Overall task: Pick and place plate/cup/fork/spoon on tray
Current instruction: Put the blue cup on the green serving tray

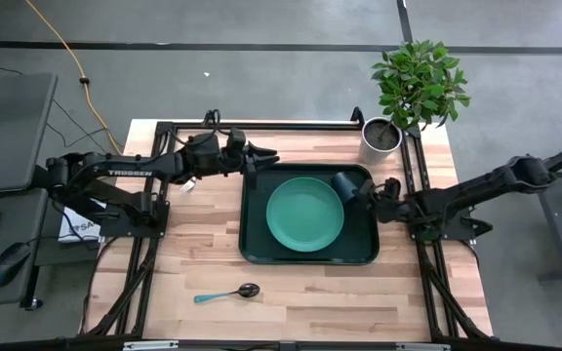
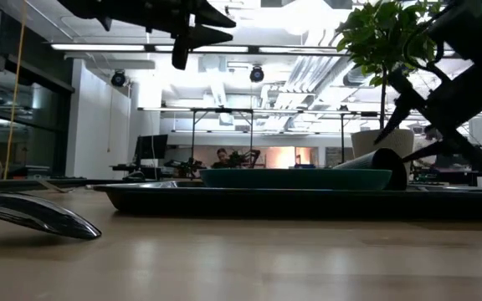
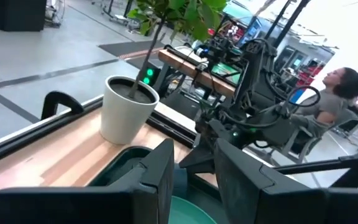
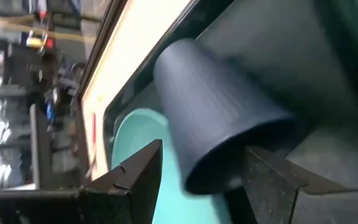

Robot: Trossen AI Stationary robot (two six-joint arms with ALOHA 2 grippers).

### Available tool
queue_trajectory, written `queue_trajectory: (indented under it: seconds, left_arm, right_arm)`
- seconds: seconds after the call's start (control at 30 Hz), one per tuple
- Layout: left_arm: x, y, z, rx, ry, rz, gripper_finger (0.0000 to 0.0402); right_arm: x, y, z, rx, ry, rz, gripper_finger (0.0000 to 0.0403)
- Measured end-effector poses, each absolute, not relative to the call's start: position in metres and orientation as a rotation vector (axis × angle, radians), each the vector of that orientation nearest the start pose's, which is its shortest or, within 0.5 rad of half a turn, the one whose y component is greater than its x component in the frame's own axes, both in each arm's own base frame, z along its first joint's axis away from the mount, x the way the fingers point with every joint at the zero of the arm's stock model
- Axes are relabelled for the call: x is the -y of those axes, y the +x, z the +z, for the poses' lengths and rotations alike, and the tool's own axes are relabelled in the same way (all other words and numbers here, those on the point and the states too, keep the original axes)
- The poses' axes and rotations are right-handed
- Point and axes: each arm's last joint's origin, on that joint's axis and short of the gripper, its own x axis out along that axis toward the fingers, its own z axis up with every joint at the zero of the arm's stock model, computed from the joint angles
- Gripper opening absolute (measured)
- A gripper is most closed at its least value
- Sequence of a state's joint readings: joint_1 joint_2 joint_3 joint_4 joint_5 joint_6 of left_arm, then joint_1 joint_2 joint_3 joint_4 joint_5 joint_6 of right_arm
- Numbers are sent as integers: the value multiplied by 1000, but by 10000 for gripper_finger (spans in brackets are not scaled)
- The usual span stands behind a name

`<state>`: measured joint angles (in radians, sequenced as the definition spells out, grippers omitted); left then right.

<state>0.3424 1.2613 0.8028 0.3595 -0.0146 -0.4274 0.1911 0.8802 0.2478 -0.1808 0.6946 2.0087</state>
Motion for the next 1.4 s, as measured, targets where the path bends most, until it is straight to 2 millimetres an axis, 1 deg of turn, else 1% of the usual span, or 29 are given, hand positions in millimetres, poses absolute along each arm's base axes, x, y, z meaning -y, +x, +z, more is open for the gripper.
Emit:
queue_trajectory:
  seconds: [0.17, 0.27, 0.33, 0.4, 0.47, 0.5, 0.6, 0.67, 0.73, 0.8, 0.83, 0.9, 0.97, 1.03, 1.13, 1.27, 1.4]
  left_arm:
    - [-95, 266, 291, -17, -438, 373, 100]
    - [-95, 266, 291, -17, -438, 372, 100]
    - [-95, 266, 291, -18, -439, 369, 100]
    - [-95, 266, 291, -18, -439, 370, 100]
    - [-95, 266, 291, -18, -439, 370, 100]
    - [-95, 266, 291, -18, -439, 369, 100]
    - [-95, 266, 291, -18, -439, 369, 100]
    - [-95, 266, 291, -18, -439, 369, 100]
    - [-95, 266, 291, -17, -445, 369, 100]
    - [-95, 266, 291, -17, -446, 369, 100]
    - [-95, 266, 291, -17, -446, 369, 100]
    - [-95, 266, 291, -17, -446, 369, 100]
    - [-95, 266, 291, -17, -446, 370, 100]
    - [-95, 266, 291, -17, -446, 370, 100]
    - [-95, 266, 291, -17, -446, 369, 100]
    - [-95, 266, 291, -16, -453, 370, 100]
    - [-95, 266, 291, -11, -478, 370, 100]
  right_arm:
    - [-6, 153, 141, 52, 1538, -1012, 194]
    - [-3, 154, 140, 61, 1537, -1032, 168]
    - [-2, 154, 141, 72, 1538, -1032, 131]
    - [-1, 153, 145, 98, 1524, -1014, 79]
    - [-1, 154, 154, 102, 1485, -991, 25]
    - [-1, 155, 162, 98, 1455, -978, 13]
    - [2, 157, 192, 7, 1364, -963, 17]
    - [5, 158, 219, -92, 1254, -963, 7]
    - [8, 157, 251, -189, 1139, -966, 4]
    - [13, 156, 279, -324, 1030, -981, 4]
    - [15, 156, 289, -414, 971, -986, 3]
    - [19, 159, 305, -591, 883, -989, 3]
    - [24, 166, 312, -760, 822, -980, 2]
    - [28, 178, 313, -886, 761, -959, 2]
    - [34, 202, 304, -1007, 664, -932, 1]
    - [40, 230, 280, -1183, 570, -888, 1]
    - [43, 246, 258, -1292, 493, -893, 1]
